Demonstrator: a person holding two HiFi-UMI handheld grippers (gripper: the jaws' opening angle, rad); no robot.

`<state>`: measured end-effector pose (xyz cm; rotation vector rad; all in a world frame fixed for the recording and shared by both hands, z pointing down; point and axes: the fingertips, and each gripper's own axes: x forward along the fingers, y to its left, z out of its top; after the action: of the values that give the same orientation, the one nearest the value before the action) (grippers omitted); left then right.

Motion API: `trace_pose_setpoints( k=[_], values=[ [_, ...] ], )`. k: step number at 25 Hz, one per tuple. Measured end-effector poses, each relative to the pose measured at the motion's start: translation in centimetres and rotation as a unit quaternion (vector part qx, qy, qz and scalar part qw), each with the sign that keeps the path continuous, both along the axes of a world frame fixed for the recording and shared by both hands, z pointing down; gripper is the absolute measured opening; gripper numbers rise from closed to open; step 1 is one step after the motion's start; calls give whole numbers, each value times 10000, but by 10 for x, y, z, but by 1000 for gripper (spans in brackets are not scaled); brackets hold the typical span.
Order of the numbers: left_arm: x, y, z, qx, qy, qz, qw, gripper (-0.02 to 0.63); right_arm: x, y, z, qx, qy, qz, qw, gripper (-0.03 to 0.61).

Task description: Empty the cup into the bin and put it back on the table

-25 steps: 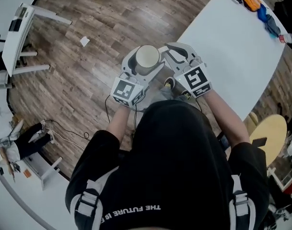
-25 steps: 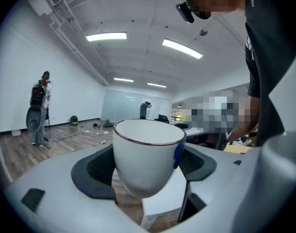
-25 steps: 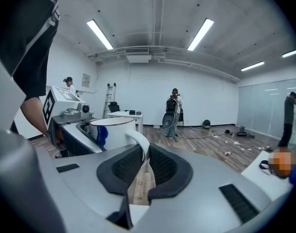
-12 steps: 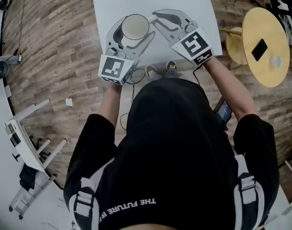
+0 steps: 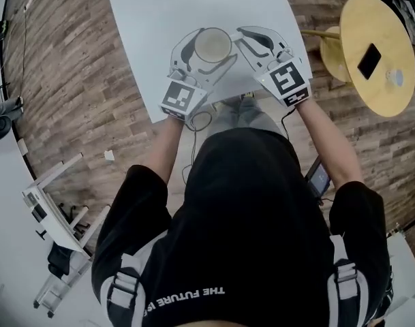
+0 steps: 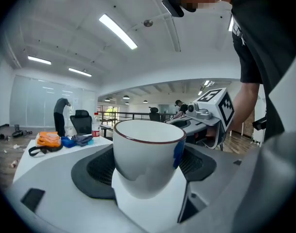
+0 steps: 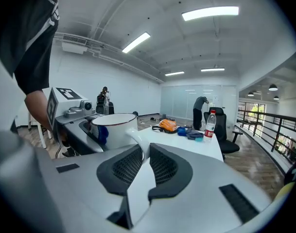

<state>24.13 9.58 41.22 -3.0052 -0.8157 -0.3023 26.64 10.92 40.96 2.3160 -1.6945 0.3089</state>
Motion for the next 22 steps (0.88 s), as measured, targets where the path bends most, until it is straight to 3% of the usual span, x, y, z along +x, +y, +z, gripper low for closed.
trace_pose_setpoints(
  k=[5,8,10,22],
  values=[
    [17,-13,71,193,-484,29,9986,379,17,-12,73,-367,-451,72,9983,55],
    [27,-18,106,529,-611,113,9967,378,25,-17,110,-617,-503,79,9968,55],
    [26,-19,124,538,-692,157,9960,379,25,-18,127,-731,-563,77,9957,55],
    [29,-25,150,392,-876,117,9953,379,29,-25,154,-887,-757,69,9931,55]
  ],
)
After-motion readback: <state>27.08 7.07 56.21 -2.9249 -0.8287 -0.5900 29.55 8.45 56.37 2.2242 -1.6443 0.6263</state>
